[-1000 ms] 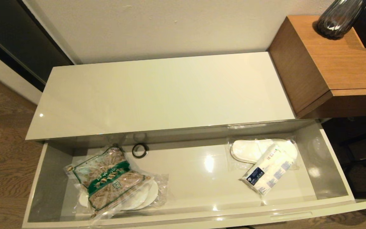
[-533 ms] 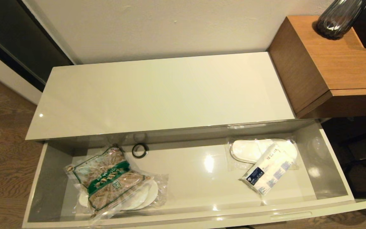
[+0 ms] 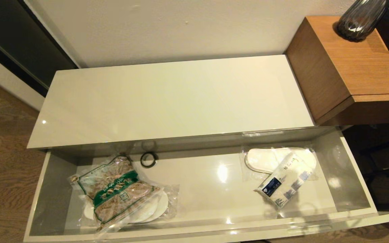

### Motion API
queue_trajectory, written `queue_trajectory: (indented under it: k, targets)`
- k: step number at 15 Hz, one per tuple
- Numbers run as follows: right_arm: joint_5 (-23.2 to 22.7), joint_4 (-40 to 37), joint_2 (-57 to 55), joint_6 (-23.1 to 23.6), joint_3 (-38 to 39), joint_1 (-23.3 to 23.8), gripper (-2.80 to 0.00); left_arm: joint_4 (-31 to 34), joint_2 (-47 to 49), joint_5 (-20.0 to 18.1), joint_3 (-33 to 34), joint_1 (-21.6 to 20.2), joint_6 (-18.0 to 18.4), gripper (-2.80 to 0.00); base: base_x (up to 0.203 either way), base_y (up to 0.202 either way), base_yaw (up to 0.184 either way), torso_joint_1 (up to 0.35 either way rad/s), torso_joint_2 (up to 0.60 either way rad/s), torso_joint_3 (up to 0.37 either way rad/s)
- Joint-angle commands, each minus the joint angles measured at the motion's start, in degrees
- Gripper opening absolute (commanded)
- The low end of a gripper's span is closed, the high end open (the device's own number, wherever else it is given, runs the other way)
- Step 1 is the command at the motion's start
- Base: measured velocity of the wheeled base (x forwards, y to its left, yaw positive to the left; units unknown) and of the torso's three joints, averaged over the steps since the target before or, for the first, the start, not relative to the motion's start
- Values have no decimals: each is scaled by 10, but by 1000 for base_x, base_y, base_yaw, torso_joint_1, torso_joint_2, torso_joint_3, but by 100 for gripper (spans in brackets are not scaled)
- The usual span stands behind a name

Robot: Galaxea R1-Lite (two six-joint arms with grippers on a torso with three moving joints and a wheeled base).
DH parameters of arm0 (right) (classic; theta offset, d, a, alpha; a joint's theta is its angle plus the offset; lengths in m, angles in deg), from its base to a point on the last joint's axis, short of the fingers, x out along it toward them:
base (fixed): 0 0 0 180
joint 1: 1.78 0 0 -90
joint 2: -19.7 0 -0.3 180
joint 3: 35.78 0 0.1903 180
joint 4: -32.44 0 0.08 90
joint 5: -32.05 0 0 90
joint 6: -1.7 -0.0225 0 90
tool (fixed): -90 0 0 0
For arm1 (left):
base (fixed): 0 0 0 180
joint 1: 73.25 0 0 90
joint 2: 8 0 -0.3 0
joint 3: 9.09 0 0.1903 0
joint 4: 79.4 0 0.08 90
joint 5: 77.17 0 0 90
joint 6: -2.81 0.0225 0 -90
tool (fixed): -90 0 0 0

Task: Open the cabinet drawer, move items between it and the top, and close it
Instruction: Take out the disposable slippers from the drawer

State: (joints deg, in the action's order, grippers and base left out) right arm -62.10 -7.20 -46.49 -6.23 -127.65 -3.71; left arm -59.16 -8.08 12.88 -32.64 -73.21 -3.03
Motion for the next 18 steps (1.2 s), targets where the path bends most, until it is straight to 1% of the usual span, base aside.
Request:
queue_trajectory:
  k: [1,2,3,4,6,8,9,10,12,13,14,16,17,18]
  targets:
    - [74,-50,-194,-17,-101,-39,-280,0,1,0,0,0,0,-280,0,0,0,0,0,0]
    - [96,-86,-208,-37,-113,-78,-280,0,1,0,0,0,0,-280,0,0,0,0,0,0]
    - [112,-108,-230,-61,-123,-107,-280,0,1,0,0,0,0,-280,0,0,0,0,0,0]
    - [130,-118,-260,-81,-130,-127,-280,0,2,0,0,0,0,-280,0,0,0,0,0,0]
    - [149,-139,-308,-98,-157,-150,-280,0,1,1,0,0,-4,-280,0,0,0,0,0,0]
    - [150,-199,-340,-109,-205,-166,-280,0,1,0,0,0,-5,-280,0,0,0,0,0,0]
    - [149,-244,-352,-118,-220,-170,-280,0,1,0,0,0,-5,-280,0,0,0,0,0,0]
    - [144,-258,-363,-147,-225,-171,-280,0,1,0,0,0,-5,-280,0,0,0,0,0,0]
    - [140,-269,-366,-230,-225,-178,-280,0,1,0,0,0,-5,-280,0,0,0,0,0,0]
    - [140,-288,-357,-257,-226,-198,-280,0,1,1,0,0,-5,-280,0,0,0,0,0,0]
    - [139,-324,-341,-279,-226,-211,-280,0,1,0,0,0,-5,-280,0,0,0,0,0,0]
    - [138,-383,-327,-365,-212,-237,-280,0,1,1,0,0,-5,-280,0,0,0,0,0,0]
    - [137,-410,-326,-404,-202,-241,-280,0,1,0,0,0,-5,-280,0,0,0,0,0,0]
    - [136,-438,-328,-418,-192,-242,-280,0,1,1,0,0,-5,-280,0,0,0,0,0,0]
